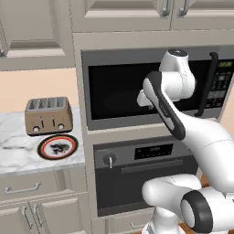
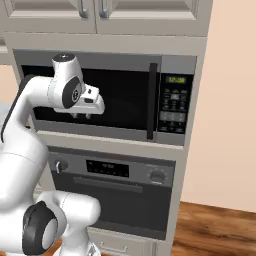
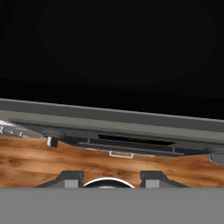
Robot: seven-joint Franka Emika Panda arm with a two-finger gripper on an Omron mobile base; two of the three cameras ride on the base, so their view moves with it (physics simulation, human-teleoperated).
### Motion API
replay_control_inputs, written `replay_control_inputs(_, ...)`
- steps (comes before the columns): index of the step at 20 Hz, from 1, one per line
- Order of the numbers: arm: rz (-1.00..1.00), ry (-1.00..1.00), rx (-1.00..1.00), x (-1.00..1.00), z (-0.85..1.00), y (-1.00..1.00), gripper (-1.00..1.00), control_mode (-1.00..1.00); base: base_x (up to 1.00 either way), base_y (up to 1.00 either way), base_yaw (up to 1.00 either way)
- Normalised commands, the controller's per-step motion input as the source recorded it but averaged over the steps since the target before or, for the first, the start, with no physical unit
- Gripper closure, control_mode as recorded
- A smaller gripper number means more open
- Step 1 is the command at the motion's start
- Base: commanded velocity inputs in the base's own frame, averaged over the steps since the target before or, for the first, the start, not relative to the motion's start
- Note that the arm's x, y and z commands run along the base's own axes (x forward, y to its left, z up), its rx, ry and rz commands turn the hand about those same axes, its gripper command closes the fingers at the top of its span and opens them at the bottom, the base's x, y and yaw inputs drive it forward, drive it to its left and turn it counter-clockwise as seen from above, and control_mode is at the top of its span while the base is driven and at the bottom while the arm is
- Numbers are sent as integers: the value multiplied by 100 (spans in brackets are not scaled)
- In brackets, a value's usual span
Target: Take the baked cake out of the oven and place it on the plate for cooling. Then close the oven door.
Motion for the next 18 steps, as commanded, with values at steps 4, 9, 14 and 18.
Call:
replay_control_inputs(4, -1, 0, 0, 0, -1, 0, -100, 100, -15, -1, -4)
replay_control_inputs(9, 0, 0, 0, 0, 0, 0, -100, 100, -70, 13, -34)
replay_control_inputs(14, 0, 0, 0, 0, 0, 0, -100, 100, -66, 48, -49)
replay_control_inputs(18, 0, 0, 0, 0, 0, 0, -100, 100, -49, 73, -53)
